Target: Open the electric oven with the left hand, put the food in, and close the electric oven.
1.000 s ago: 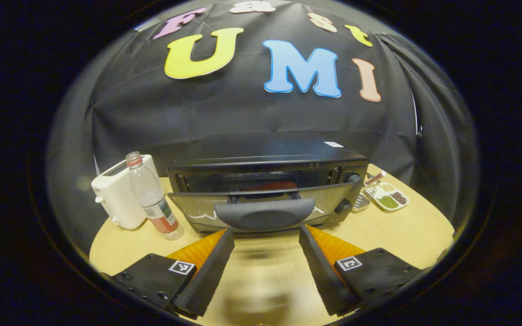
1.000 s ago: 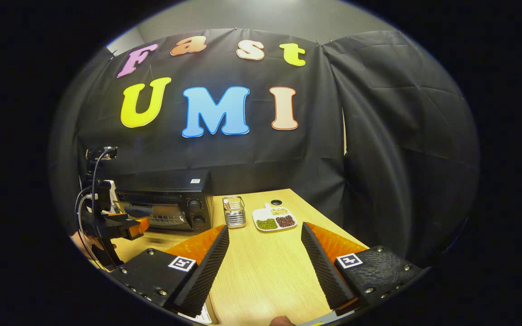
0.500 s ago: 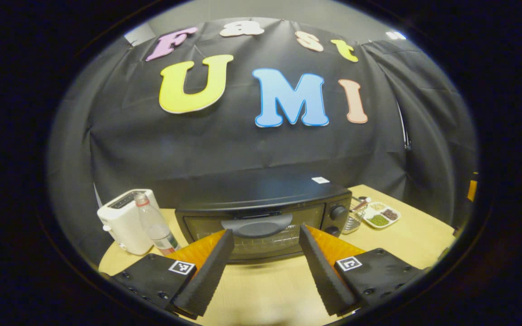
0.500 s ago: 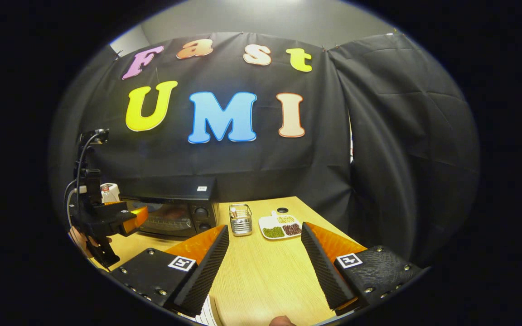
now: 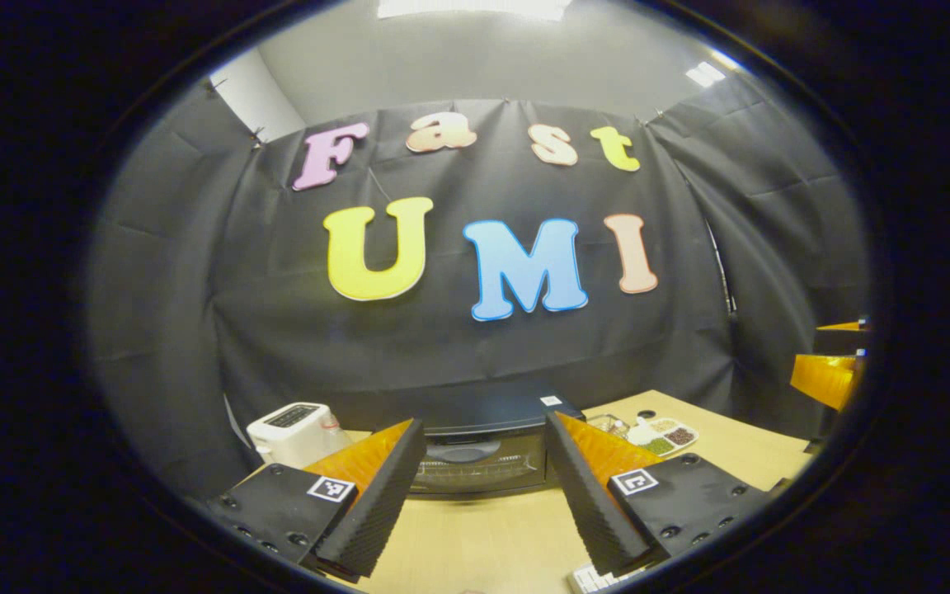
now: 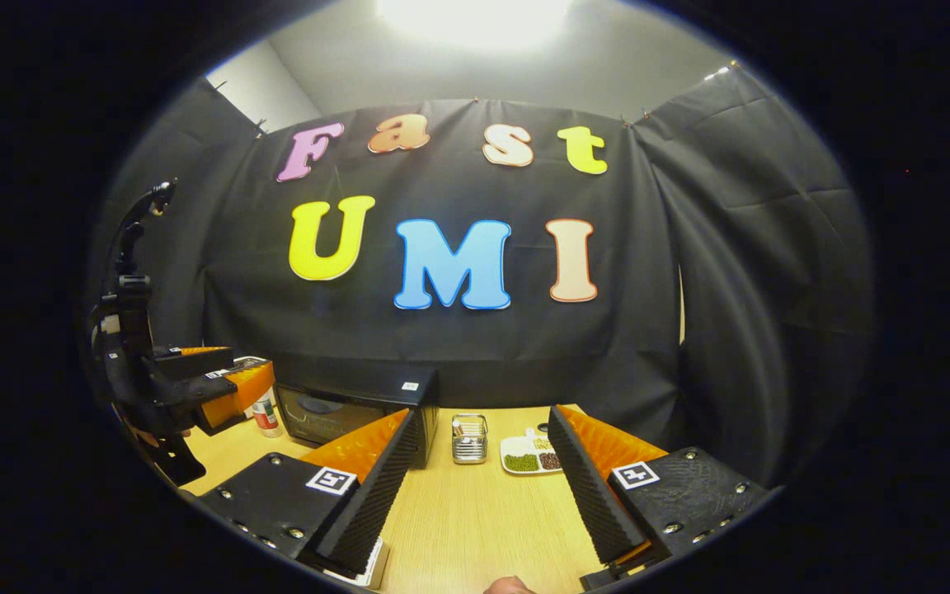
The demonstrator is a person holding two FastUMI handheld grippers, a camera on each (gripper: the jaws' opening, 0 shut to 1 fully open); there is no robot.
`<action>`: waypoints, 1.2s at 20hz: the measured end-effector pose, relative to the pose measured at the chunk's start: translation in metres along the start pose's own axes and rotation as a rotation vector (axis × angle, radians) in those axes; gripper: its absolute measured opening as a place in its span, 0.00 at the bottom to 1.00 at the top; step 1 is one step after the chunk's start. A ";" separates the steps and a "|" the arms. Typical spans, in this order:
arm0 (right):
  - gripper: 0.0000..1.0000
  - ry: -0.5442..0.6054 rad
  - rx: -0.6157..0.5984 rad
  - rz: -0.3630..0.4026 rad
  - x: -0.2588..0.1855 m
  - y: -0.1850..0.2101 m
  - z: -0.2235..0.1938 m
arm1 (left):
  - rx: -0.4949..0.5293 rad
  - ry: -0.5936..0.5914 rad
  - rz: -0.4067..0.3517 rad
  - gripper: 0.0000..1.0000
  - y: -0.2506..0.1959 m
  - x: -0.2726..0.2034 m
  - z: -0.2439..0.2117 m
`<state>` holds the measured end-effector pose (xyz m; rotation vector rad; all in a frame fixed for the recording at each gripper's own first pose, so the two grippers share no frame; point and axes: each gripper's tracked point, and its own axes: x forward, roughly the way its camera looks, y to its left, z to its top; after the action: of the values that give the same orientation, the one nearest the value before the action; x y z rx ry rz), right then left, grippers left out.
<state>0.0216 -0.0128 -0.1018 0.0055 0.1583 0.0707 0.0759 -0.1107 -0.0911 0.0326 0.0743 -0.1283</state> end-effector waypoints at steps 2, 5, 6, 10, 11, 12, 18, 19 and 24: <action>0.97 -0.010 0.022 0.032 -0.010 -0.005 0.002 | -0.007 -0.016 0.042 1.00 0.001 -0.035 0.012; 0.97 -0.017 0.056 0.053 -0.025 -0.015 0.004 | 0.008 -0.045 0.100 1.00 0.009 -0.080 0.028; 0.97 -0.016 0.066 0.061 -0.030 -0.016 0.005 | 0.018 -0.046 0.112 0.97 0.011 -0.094 0.031; 0.98 -0.024 0.065 0.063 -0.042 -0.017 0.007 | 0.011 -0.065 0.150 1.00 0.025 -0.131 0.042; 0.98 -0.033 0.063 0.060 -0.044 -0.015 0.008 | 0.001 -0.070 0.156 1.00 0.030 -0.137 0.043; 0.98 -0.033 0.066 0.062 -0.046 -0.012 0.009 | -0.011 -0.067 0.162 1.00 0.035 -0.139 0.043; 0.97 -0.047 0.059 0.067 -0.055 0.010 0.023 | -0.045 -0.081 0.195 1.00 0.074 -0.146 0.052; 0.97 -0.048 0.056 0.062 -0.055 0.011 0.023 | -0.032 -0.074 0.196 1.00 0.079 -0.145 0.051; 0.98 -0.045 0.090 0.046 -0.055 0.028 0.032 | -0.027 -0.067 0.204 1.00 0.104 -0.151 0.050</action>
<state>-0.0298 0.0109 -0.0613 0.1008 0.1163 0.1096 -0.0566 0.0096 -0.0270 0.0087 0.0057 0.0761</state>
